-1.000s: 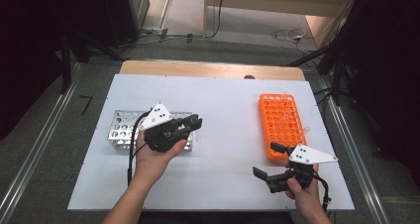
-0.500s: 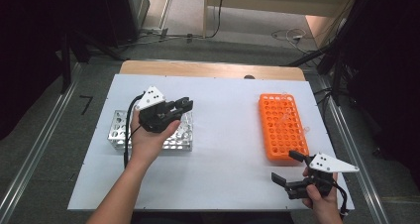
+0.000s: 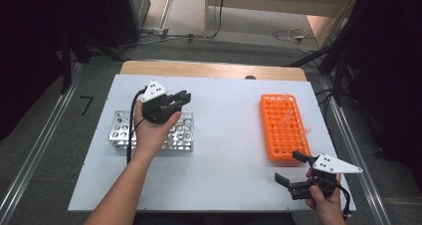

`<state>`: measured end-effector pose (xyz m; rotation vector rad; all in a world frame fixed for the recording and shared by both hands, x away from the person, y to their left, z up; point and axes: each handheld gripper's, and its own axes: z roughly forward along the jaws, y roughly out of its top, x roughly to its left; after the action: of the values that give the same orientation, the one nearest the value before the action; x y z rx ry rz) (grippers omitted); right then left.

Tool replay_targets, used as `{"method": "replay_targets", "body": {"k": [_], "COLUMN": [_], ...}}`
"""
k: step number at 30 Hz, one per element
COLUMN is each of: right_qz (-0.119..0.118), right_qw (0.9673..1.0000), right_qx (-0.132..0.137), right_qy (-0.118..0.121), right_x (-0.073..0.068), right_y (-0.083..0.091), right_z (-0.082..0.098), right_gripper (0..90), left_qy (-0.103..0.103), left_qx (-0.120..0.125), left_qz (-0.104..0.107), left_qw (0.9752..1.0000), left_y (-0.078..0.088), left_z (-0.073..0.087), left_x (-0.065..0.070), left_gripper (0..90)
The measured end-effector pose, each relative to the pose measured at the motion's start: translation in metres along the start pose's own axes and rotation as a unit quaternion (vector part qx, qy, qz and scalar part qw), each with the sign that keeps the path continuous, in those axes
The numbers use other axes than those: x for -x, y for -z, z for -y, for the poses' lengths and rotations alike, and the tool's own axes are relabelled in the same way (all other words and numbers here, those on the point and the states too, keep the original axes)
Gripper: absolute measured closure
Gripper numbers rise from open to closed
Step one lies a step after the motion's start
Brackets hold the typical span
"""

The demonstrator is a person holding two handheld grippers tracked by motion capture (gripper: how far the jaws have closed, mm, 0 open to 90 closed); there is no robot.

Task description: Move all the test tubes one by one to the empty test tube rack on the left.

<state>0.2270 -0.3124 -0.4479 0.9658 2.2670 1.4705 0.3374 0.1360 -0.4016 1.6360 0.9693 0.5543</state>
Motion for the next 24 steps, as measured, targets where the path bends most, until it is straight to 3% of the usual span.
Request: {"method": "replay_targets", "body": {"k": [9,13,17,24], "right_qz": [0.001,0.001,0.001,0.002], "right_qw": [1.0000,1.0000,1.0000,1.0000], "right_qx": [0.001,0.002,0.004,0.003], "right_qy": [-0.002,-0.001,-0.002,-0.001], "right_x": [0.001,0.001,0.002,0.002], "right_y": [0.001,0.001,0.002,0.002], "right_z": [0.000,0.000,0.000,0.000], "right_gripper": [0.0,0.0,0.0,0.0], "left_qy": [-0.010,-0.003,-0.012,-0.002], "left_qx": [-0.016,-0.030,-0.051,-0.072], "left_qz": [-0.017,-0.032,-0.034,-0.034], "left_qw": [0.9997,0.9990,0.9981,0.9968], "left_y": [-0.011,-0.016,-0.020,-0.023], "left_z": [0.006,0.011,0.016,0.019], "left_x": [0.001,0.000,0.002,0.002], "left_gripper": [75.9,75.9,75.9,75.8]}}
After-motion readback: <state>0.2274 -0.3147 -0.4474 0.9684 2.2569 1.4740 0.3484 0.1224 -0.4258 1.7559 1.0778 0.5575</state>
